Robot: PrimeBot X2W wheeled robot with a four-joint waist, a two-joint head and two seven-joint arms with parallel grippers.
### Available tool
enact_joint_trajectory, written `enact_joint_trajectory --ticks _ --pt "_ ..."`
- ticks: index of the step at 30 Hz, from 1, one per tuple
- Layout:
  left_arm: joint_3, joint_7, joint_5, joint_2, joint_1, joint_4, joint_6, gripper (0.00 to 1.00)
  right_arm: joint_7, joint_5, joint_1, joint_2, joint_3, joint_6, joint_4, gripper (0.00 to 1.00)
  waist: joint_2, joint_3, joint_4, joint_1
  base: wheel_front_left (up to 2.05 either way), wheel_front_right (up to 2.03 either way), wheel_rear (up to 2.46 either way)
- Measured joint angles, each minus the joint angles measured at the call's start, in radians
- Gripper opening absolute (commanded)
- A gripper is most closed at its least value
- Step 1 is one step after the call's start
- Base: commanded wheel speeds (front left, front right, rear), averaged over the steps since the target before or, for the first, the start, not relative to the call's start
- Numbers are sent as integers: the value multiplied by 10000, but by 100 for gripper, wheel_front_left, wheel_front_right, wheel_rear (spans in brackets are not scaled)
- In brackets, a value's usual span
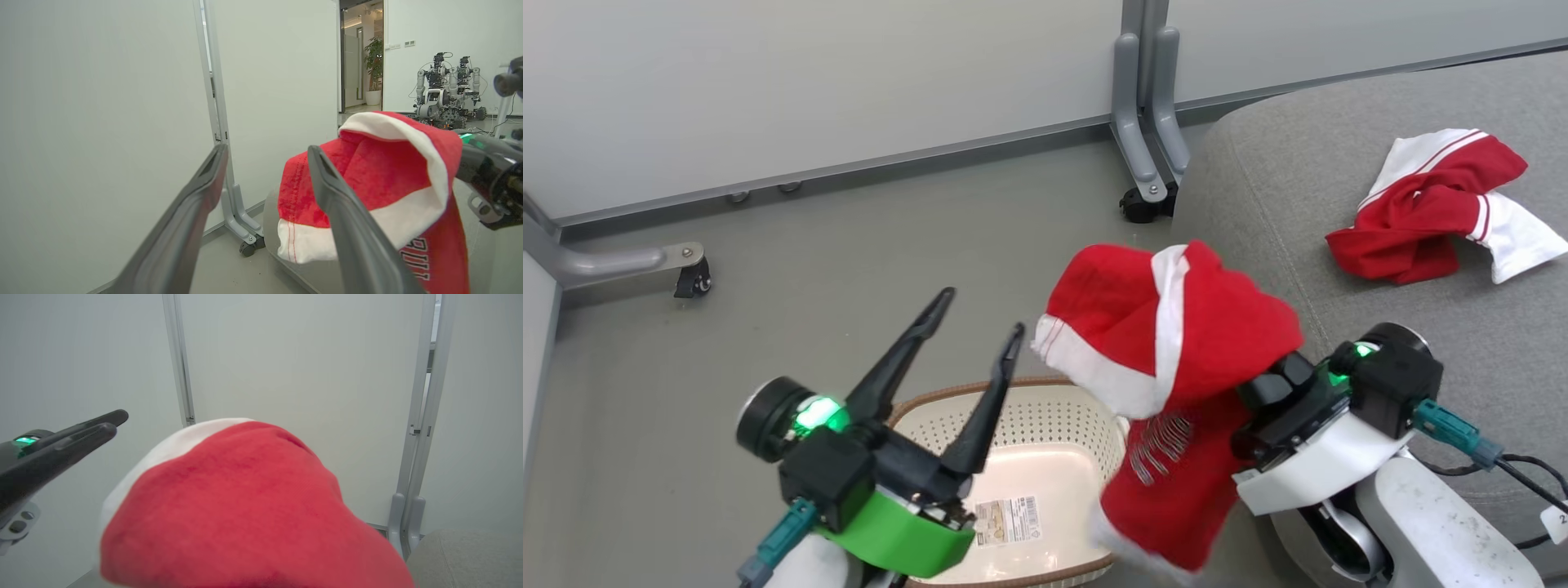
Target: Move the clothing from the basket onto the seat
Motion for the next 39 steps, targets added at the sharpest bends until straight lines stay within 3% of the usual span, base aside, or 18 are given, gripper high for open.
enact_joint_trajectory --ticks 10,19,39 --pt "1902 2 284 -309 1084 915 0 100 0 -412 538 52 -1030 0 -132 0 0 -73 377 0 0 0 0" --pt "3720 4 474 -974 1927 1971 0 100 0 -686 960 105 -1626 0 -182 0 0 -179 687 0 0 0 0" --pt "3808 4 506 -1421 2534 2907 0 100 0 -997 1481 481 -2249 0 -52 0 0 -272 550 0 0 0 0"
